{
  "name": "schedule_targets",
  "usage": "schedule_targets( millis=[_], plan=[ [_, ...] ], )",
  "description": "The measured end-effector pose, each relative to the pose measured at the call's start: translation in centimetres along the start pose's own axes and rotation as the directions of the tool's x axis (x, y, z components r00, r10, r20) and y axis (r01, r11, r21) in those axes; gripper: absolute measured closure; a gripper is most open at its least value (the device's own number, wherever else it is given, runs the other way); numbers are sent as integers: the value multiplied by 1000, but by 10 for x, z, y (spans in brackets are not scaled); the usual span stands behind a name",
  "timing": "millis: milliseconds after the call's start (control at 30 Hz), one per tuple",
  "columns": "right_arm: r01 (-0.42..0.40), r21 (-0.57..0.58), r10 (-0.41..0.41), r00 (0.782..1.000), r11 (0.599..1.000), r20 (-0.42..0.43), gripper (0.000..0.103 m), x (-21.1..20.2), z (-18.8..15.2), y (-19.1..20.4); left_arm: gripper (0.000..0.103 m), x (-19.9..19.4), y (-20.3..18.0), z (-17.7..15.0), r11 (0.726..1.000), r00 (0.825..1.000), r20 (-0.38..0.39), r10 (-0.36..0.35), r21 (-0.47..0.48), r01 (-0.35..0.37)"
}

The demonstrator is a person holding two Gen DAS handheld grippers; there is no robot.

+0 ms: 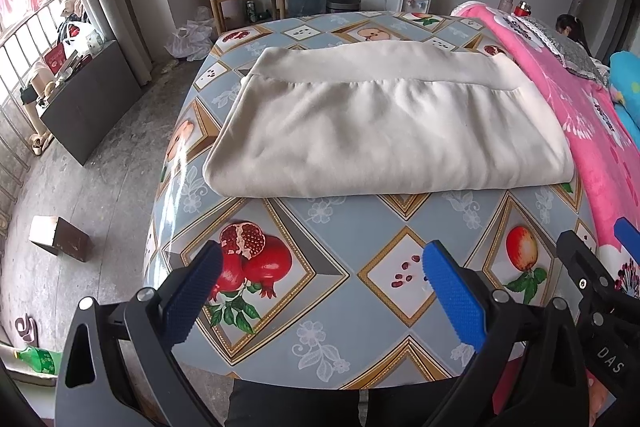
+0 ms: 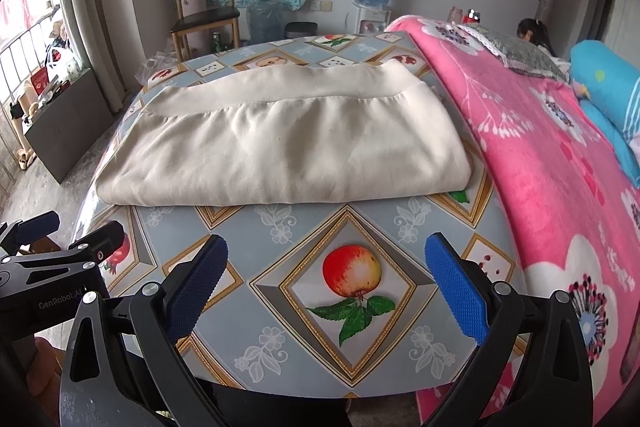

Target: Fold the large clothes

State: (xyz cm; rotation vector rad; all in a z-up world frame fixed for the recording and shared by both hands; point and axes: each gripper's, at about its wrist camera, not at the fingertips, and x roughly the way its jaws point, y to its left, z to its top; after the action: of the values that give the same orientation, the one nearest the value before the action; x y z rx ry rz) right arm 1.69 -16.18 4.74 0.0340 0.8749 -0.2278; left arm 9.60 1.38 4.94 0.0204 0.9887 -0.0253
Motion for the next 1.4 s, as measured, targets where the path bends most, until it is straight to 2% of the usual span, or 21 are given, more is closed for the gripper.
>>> schedule_targets(
  millis=[1400],
  plan=[
    [1,-3,-1,1000,1000,-3,7,-1,1,0,5,0,-1,1,1000,1000,1,-2,-2,2]
  ],
)
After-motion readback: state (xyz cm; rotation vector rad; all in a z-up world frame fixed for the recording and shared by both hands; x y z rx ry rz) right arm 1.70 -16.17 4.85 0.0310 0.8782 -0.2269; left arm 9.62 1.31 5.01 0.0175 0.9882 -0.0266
